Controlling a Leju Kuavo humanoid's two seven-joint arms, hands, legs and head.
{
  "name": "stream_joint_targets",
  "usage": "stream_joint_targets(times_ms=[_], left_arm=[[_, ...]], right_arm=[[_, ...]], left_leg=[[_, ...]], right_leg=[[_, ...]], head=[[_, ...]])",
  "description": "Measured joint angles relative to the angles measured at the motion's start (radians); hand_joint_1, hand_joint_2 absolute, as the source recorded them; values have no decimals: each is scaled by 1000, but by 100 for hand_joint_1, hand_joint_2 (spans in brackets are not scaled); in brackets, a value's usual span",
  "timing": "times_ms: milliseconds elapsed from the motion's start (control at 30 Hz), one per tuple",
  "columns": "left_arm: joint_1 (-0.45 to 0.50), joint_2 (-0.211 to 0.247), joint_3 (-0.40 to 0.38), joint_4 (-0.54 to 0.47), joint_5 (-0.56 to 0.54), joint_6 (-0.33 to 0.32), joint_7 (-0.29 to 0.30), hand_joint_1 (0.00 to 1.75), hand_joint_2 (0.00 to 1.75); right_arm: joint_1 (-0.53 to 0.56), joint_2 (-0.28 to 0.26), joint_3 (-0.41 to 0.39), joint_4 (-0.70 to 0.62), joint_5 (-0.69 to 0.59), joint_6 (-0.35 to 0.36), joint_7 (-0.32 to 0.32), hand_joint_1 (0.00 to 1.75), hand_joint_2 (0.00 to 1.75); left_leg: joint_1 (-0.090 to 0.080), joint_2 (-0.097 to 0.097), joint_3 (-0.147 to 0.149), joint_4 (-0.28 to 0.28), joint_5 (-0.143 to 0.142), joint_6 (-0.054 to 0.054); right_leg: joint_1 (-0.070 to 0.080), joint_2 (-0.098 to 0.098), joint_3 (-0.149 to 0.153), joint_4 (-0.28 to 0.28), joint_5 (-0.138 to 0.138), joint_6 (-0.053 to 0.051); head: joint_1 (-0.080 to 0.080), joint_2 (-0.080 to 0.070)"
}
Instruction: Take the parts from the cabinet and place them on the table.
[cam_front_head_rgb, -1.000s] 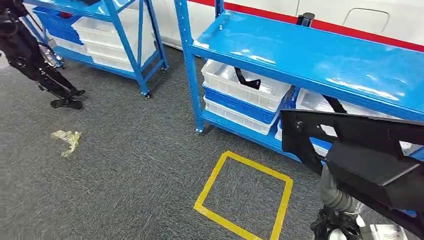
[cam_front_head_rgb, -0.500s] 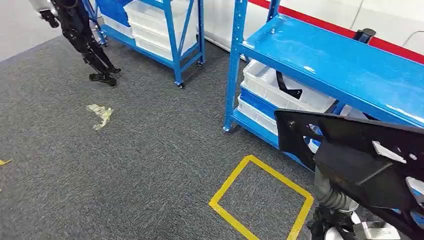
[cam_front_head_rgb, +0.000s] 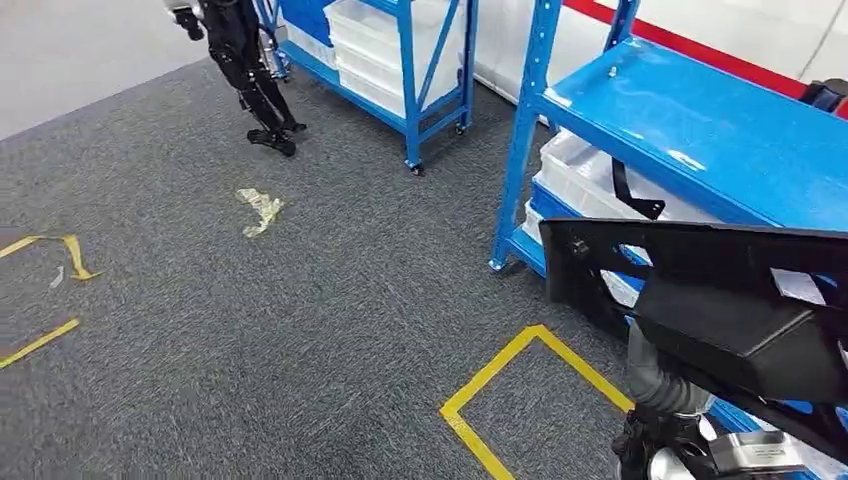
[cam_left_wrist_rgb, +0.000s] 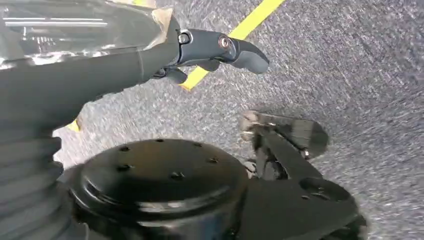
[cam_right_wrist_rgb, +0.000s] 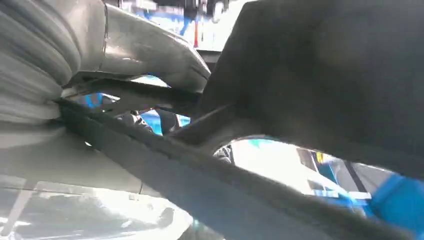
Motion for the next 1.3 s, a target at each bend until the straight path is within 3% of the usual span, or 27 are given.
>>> stream_joint_targets(times_ms=[33,100,133,167,200,300,333,367,400,467,500,533,600,633,667,700,800,833,900,967,1000,1033,1067,1133,1167,1200,1300], left_arm=[[-1,1,0,0,0,0,3,0,175],[3,2,-2,0,0,3,11,0,175],[6,2,-3,0,0,3,17,0,175],[9,3,-4,0,0,6,21,0,175],[11,3,-5,0,0,9,25,0,175],[16,8,-6,0,1,10,28,0,175],[16,8,-6,0,1,10,28,0,175],[14,7,-7,-1,1,10,28,0,175],[14,6,-8,-1,1,10,29,0,175],[12,4,-11,-1,0,8,29,0,175],[12,3,-14,-2,-1,5,29,0,175],[12,2,-17,-2,-2,2,29,0,175],[11,0,-21,-3,-5,-1,28,0,175],[10,0,-20,-4,-4,-1,27,0,175],[9,0,-21,-5,-4,-1,26,0,175],[6,1,-22,-5,-5,-1,24,0,175],[6,0,-26,-6,-11,-4,27,0,175],[4,2,-28,-6,-11,-4,27,0,175],[4,4,-30,-6,-12,-8,31,0,175],[-3,8,-30,-6,-13,-16,31,0,175],[-7,10,-30,-6,-14,-19,31,0,175],[-9,11,-30,-6,-14,-21,35,0,175],[-9,12,-30,-6,-12,-21,44,0,175],[-5,13,-30,-6,-8,-21,63,0,175],[0,14,-30,-6,-4,-20,70,0,175],[2,15,-30,-5,-1,-18,76,0,175],[7,21,-30,-5,5,-22,78,0,175]], right_arm=[[0,-2,5,0,0,8,1,175,175],[0,-4,14,0,1,16,5,175,175],[0,-4,15,0,5,19,5,175,175],[0,-4,16,0,8,20,5,175,175],[0,-5,16,0,10,21,5,175,175],[-1,-6,21,0,14,26,8,175,175],[-2,-6,25,0,15,27,8,175,175],[-1,-9,26,0,16,28,10,175,175],[-1,-8,27,0,17,29,10,175,175],[4,-13,27,0,20,30,13,175,175],[7,-15,27,0,20,30,14,175,175],[7,-16,27,0,21,30,14,175,175],[5,-18,27,0,21,30,14,175,175],[3,-19,27,0,21,30,15,175,175],[1,-21,27,2,21,30,15,175,175],[-1,-21,28,5,21,30,16,175,175],[2,-24,26,6,21,30,17,175,175],[1,-23,26,5,21,30,17,175,175],[8,-24,24,3,20,29,17,175,175],[19,-27,19,1,20,29,16,175,175],[23,-27,16,1,21,28,16,175,175],[26,-27,15,1,21,28,15,175,175],[28,-27,15,0,21,28,14,175,175],[27,-27,14,-1,21,27,14,175,175],[27,-27,14,-1,21,27,14,175,175],[26,-27,14,-1,21,27,14,175,175],[22,-28,14,0,21,28,14,175,175]], left_leg=[[3,2,12,-18,22,0],[7,18,79,-145,97,2],[7,46,122,-229,134,7],[-2,93,138,-265,123,6],[-12,92,141,-290,121,12],[-21,56,127,-291,126,29],[-9,45,139,-305,137,40],[-10,36,141,-308,140,44],[-9,26,140,-307,143,52],[-8,-1,135,-307,145,55],[-8,-16,135,-306,145,56],[-7,-30,136,-306,146,55],[-3,-60,140,-302,144,53],[0,-74,141,-297,141,47],[1,-86,135,-288,135,38],[-3,-97,122,-274,128,29],[2,-125,113,-284,139,14],[5,-128,113,-280,134,11],[1,-31,80,-204,86,1],[2,-6,16,-57,19,-5],[2,-4,-6,-2,2,-6],[2,-3,-8,10,8,-5],[2,0,13,-25,38,-3],[2,25,89,-177,120,6],[-2,70,118,-240,134,12],[-19,106,118,-250,123,17],[-26,73,116,-276,114,37]], right_leg=[[1,-14,1,0,-1,0],[2,-36,3,0,-2,0],[2,-46,5,0,-2,0],[5,-54,5,0,-2,1],[14,-63,0,3,-4,6],[10,-103,3,-1,-3,21],[9,-87,-6,6,-11,28],[6,-28,-11,33,-24,28],[6,8,-38,91,-52,22],[6,29,-120,254,-111,14],[6,31,-147,306,-121,18],[6,32,-150,306,-112,25],[0,38,-93,184,-49,50],[-7,59,-50,90,-9,65],[-17,105,-22,24,5,70],[-16,124,-9,12,-3,57],[-8,88,-14,16,0,38],[-22,75,-11,11,1,28],[-15,50,-3,10,-2,12],[-8,21,-2,10,-6,5],[-5,6,-2,10,-8,3],[-3,-9,-1,10,-10,1],[-1,-21,1,10,-11,0],[1,-41,6,10,-14,-2],[3,-49,7,9,-16,0],[13,-58,7,11,-16,3],[15,-98,6,5,-16,14]], head=[[0,0],[0,0],[0,0],[0,0],[0,0],[1,0],[1,0],[5,0],[5,0],[11,0],[11,0],[11,0],[11,0],[11,0],[13,0],[15,0],[13,0],[10,0],[3,0],[3,0],[2,0],[3,0],[2,0],[3,0],[3,0],[4,0],[2,0]])
